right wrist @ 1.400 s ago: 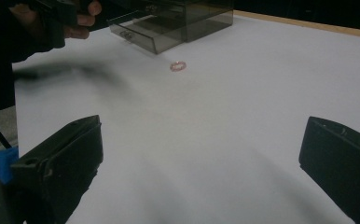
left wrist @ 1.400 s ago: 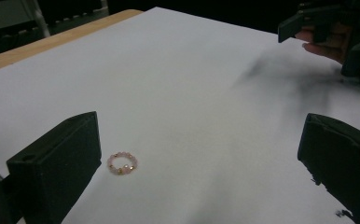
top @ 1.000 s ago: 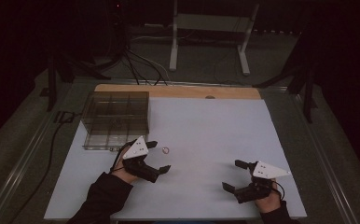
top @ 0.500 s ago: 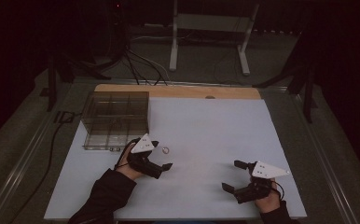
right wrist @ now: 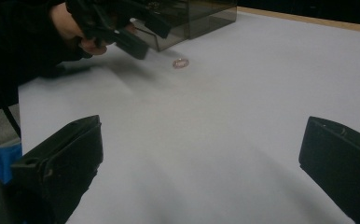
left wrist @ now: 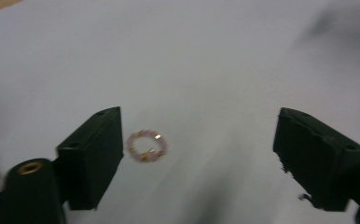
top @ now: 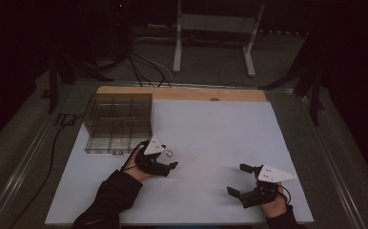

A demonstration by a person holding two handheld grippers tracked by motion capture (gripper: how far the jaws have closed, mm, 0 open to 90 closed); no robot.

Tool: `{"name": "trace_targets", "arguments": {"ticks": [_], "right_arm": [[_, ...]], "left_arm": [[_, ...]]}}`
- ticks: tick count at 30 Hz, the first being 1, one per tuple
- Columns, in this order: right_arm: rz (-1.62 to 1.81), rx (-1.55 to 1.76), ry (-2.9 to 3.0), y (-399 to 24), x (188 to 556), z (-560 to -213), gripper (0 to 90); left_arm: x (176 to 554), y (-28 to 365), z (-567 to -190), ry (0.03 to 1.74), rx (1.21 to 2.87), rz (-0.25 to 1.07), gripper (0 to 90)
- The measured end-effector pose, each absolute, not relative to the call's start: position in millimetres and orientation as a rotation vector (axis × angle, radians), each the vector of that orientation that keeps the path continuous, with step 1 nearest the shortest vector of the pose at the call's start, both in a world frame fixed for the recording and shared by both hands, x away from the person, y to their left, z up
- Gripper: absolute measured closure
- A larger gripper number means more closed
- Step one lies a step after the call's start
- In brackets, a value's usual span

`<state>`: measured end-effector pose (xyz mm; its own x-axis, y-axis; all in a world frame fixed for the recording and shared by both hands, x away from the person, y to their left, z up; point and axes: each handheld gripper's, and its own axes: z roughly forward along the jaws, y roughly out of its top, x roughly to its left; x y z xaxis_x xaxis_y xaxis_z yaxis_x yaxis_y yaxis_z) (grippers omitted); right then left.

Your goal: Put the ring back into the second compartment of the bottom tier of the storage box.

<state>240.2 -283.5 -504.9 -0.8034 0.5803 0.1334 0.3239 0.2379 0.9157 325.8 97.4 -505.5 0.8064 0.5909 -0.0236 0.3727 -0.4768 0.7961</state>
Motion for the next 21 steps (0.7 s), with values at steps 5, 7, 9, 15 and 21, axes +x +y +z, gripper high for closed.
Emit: {"name": "trace_targets", "arguments": {"ticks": [5, 7, 9, 15, 21], "right_arm": [[1.588, 0.849, 2.279, -283.1, 240.1, -505.1, 0.0], [1.584, 0.849, 2.282, -283.0, 240.2, -505.3, 0.0], [1.583, 0.849, 2.283, -283.0, 240.1, -505.3, 0.0], [1.588, 0.847, 2.276, -283.0, 239.7, -504.9, 0.0], [1.586, 0.848, 2.275, -283.0, 239.7, -504.9, 0.0]], "left_arm": [[327.7, 94.6, -506.8, 0.724, 2.127, 0.344, 31.8], [328.7, 93.8, -506.4, 0.735, 2.121, 0.356, 35.7], [330.8, 93.6, -506.6, 0.757, 2.115, 0.367, 40.2], [337.8, 91.7, -510.3, 0.834, 2.129, 0.402, 51.8], [344.3, 88.8, -513.1, 0.888, 2.111, 0.389, 58.1]]}}
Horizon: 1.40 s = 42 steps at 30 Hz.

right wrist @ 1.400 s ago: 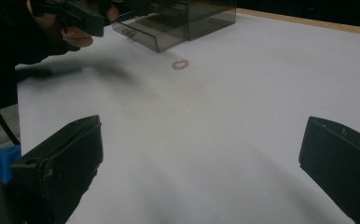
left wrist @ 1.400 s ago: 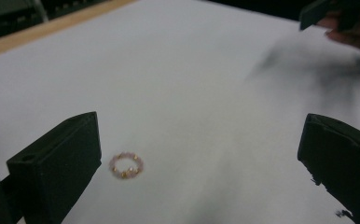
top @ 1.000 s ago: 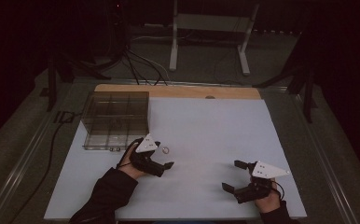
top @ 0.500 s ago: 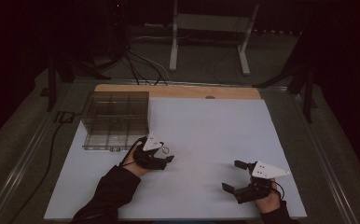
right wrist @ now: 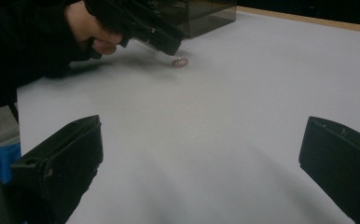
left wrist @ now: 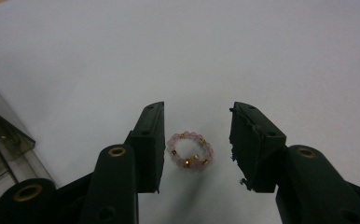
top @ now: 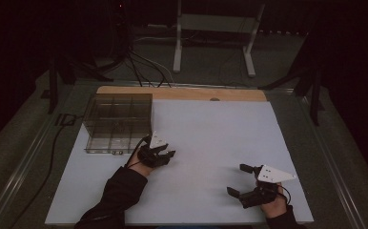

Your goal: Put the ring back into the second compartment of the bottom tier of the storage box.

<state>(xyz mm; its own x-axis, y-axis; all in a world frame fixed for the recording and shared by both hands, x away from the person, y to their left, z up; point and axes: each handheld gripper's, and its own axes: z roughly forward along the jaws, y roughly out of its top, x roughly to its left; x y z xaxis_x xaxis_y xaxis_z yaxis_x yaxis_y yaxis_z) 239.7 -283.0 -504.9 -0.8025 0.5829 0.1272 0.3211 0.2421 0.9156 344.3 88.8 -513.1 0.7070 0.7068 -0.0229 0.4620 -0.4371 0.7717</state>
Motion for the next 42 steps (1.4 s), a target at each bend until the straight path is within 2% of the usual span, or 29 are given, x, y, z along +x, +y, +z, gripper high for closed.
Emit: {"name": "trace_targets", "arguments": {"ticks": [7, 22, 29, 34, 42], "right_arm": [[1.586, 0.852, 2.273, -283.6, 239.5, -504.8, 0.0], [1.568, 0.853, 2.277, -283.0, 239.2, -505.0, 0.0], [1.565, 0.855, 2.279, -282.5, 239.3, -505.3, 0.0], [1.568, 0.858, 2.280, -283.0, 239.5, -505.4, 0.0], [1.566, 0.864, 2.286, -282.6, 239.3, -505.4, 0.0]], "left_arm": [[351.6, 88.0, -518.0, 0.942, 2.110, 0.356, 67.2], [362.7, 88.4, -526.5, 0.993, 2.141, 0.331, 74.1], [360.4, 83.9, -525.0, 0.949, 2.200, 0.387, 76.7], [358.5, 80.5, -523.9, 0.923, 2.230, 0.401, 84.6], [355.2, 77.7, -524.5, 0.919, 2.233, 0.425, 87.7]]}}
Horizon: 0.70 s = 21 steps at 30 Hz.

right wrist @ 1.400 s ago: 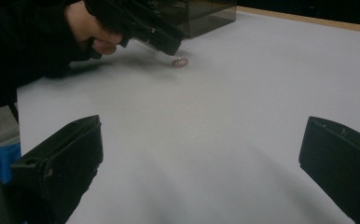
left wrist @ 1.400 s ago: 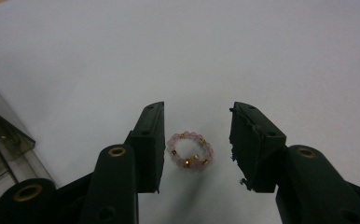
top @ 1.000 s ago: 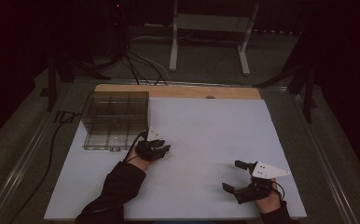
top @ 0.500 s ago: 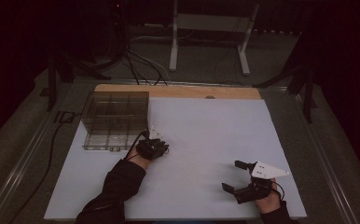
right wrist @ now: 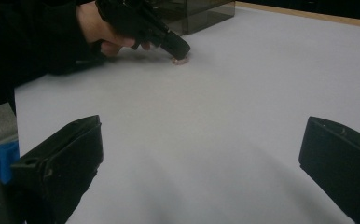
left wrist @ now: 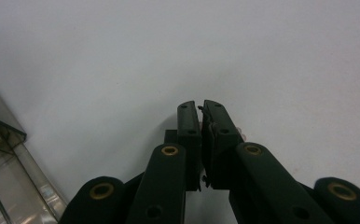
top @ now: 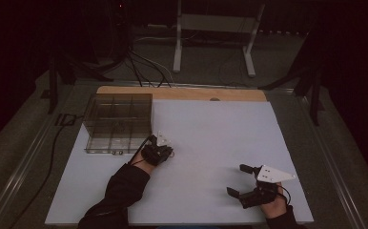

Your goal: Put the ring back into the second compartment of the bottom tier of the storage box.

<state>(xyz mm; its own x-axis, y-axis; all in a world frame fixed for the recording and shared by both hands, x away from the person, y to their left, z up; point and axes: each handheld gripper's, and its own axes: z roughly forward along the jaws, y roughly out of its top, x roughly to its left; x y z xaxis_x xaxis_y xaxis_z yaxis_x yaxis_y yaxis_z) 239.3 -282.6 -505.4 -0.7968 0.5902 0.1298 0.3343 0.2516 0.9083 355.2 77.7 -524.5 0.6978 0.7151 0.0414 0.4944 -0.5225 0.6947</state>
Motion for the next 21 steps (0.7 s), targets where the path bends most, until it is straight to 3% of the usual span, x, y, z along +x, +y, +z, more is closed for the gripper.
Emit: {"name": "trace_targets", "arguments": {"ticks": [21], "right_arm": [[1.569, 0.873, 2.275, -283.5, 240.1, -505.5, 0.0]], "left_arm": [[351.4, 77.8, -519.3, 0.923, 2.189, 0.411, 90.0]]}}
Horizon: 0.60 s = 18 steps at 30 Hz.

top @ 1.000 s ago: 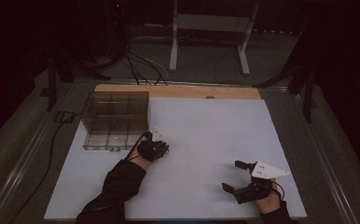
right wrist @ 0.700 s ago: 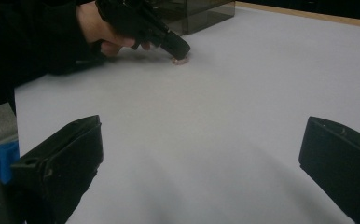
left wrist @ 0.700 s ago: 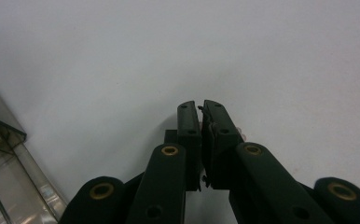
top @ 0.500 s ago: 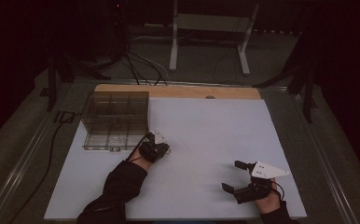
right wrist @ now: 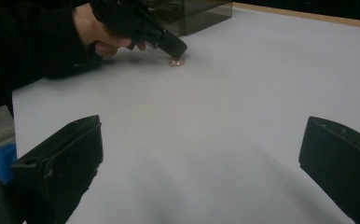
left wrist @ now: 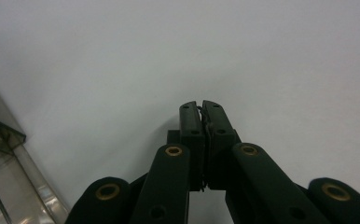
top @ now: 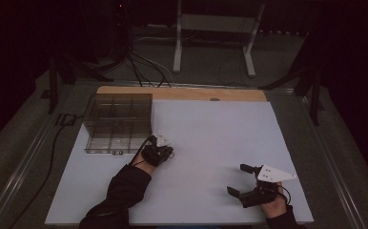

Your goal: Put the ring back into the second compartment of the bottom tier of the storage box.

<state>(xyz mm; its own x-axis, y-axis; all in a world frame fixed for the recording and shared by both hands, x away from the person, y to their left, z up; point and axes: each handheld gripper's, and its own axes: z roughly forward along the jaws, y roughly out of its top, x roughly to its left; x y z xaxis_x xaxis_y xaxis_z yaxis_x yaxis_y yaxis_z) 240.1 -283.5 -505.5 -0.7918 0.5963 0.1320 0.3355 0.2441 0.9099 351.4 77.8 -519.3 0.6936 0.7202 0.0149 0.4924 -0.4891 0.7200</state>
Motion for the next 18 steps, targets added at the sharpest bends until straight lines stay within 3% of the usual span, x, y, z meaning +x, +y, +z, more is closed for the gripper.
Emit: {"name": "trace_targets", "arguments": {"ticks": [18], "right_arm": [[1.567, 0.873, 2.271, -284.5, 240.0, -505.2, 0.0]], "left_arm": [[343.1, 77.4, -502.9, 0.874, 2.164, 0.432, 90.0]]}}
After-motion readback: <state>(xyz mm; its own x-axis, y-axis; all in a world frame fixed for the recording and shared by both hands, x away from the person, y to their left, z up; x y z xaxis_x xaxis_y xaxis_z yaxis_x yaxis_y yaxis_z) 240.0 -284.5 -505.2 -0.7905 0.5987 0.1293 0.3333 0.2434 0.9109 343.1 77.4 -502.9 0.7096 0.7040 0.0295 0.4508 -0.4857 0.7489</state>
